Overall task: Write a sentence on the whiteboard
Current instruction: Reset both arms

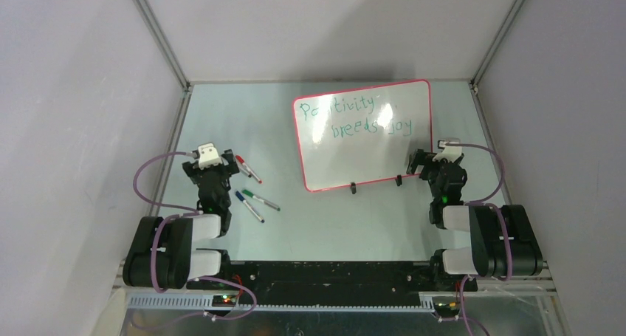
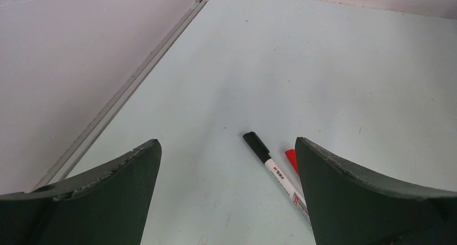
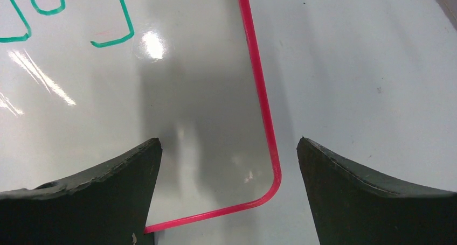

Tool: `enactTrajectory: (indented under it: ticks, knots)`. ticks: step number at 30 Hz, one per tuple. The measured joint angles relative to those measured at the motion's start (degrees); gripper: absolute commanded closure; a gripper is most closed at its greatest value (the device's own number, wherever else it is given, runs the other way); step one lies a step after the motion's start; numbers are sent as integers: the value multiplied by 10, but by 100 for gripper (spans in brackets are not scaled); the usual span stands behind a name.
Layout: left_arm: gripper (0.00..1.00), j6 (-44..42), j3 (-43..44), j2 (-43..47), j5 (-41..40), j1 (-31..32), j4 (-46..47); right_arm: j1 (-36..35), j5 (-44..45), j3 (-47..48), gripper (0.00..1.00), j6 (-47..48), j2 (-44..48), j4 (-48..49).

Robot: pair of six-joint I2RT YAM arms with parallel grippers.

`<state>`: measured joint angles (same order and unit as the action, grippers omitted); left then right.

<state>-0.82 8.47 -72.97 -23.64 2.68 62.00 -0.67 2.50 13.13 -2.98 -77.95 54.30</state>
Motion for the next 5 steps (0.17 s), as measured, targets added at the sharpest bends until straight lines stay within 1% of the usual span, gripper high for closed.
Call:
enactTrajectory:
  ticks: [5]
  knots:
    - [1,5,0,0,15,-9,-9,11,-3,0,1,0,0,0]
